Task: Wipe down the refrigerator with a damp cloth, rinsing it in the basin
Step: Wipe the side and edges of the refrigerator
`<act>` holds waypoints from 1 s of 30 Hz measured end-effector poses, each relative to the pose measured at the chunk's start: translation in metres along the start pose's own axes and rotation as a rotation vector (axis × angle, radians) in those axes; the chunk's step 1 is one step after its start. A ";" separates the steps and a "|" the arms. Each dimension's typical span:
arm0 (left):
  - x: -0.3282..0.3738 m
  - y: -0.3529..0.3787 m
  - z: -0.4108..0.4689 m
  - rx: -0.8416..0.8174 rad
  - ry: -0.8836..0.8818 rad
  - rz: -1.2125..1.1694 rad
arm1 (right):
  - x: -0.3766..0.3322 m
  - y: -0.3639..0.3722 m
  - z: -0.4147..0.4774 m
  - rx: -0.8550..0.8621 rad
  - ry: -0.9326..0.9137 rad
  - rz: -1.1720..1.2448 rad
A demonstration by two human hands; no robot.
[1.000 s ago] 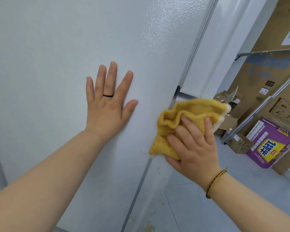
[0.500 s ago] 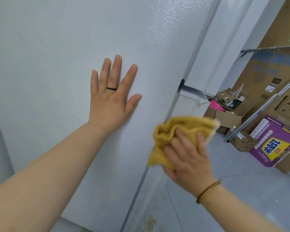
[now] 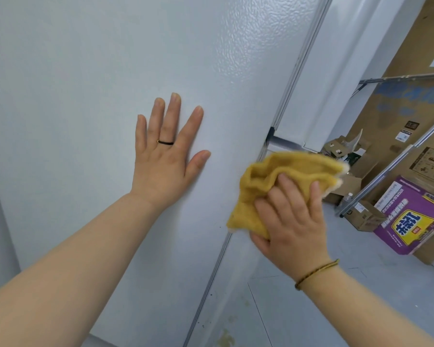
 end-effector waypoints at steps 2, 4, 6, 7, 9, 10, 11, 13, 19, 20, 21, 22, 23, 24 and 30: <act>-0.002 -0.001 0.000 0.001 0.018 0.007 | -0.018 0.001 -0.025 -0.109 -0.126 0.032; -0.003 -0.001 0.000 -0.005 0.030 0.011 | -0.020 -0.002 -0.037 -0.201 -0.282 0.026; -0.002 -0.002 0.000 -0.004 0.024 0.009 | -0.008 -0.002 -0.031 -0.205 -0.344 0.002; -0.001 -0.001 0.000 -0.004 0.019 0.004 | -0.002 -0.002 -0.022 -0.164 -0.312 -0.003; 0.000 -0.001 -0.001 -0.002 0.009 -0.003 | 0.009 -0.001 0.002 -0.062 -0.142 -0.028; 0.000 0.000 -0.001 -0.004 0.011 -0.007 | 0.010 0.000 0.012 -0.025 -0.034 -0.037; 0.000 0.000 -0.001 -0.003 0.018 -0.009 | 0.007 0.001 0.020 -0.017 0.066 -0.046; -0.001 0.001 -0.001 0.008 0.023 -0.016 | -0.010 0.001 0.028 -0.075 0.193 -0.067; -0.011 -0.002 -0.004 0.019 0.076 -0.044 | -0.057 0.007 -0.012 -0.325 -0.202 0.005; -0.014 -0.003 -0.005 0.011 0.085 -0.039 | -0.054 0.007 -0.011 -0.326 -0.245 0.007; -0.017 -0.004 -0.005 0.005 0.089 -0.036 | -0.048 0.007 -0.004 -0.309 -0.242 0.017; -0.019 -0.005 -0.005 -0.009 0.086 -0.045 | -0.041 0.006 0.006 -0.286 -0.198 0.023; -0.018 -0.005 -0.006 -0.016 0.078 -0.055 | -0.034 0.004 0.020 -0.247 -0.131 0.021; -0.019 -0.006 -0.006 -0.010 0.071 -0.054 | -0.027 0.003 0.038 -0.197 -0.060 0.016; -0.026 -0.006 -0.013 0.001 0.063 -0.044 | -0.026 0.007 0.078 -0.149 0.216 -0.009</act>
Point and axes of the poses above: each hand's wrist, its own z-axis towards the middle knuckle, its own y-axis out of the palm, x = y × z, the point moved 1 cm from there along z, towards the middle knuckle, and after that the axes turned 4 degrees about x, right-handed, at the moved point
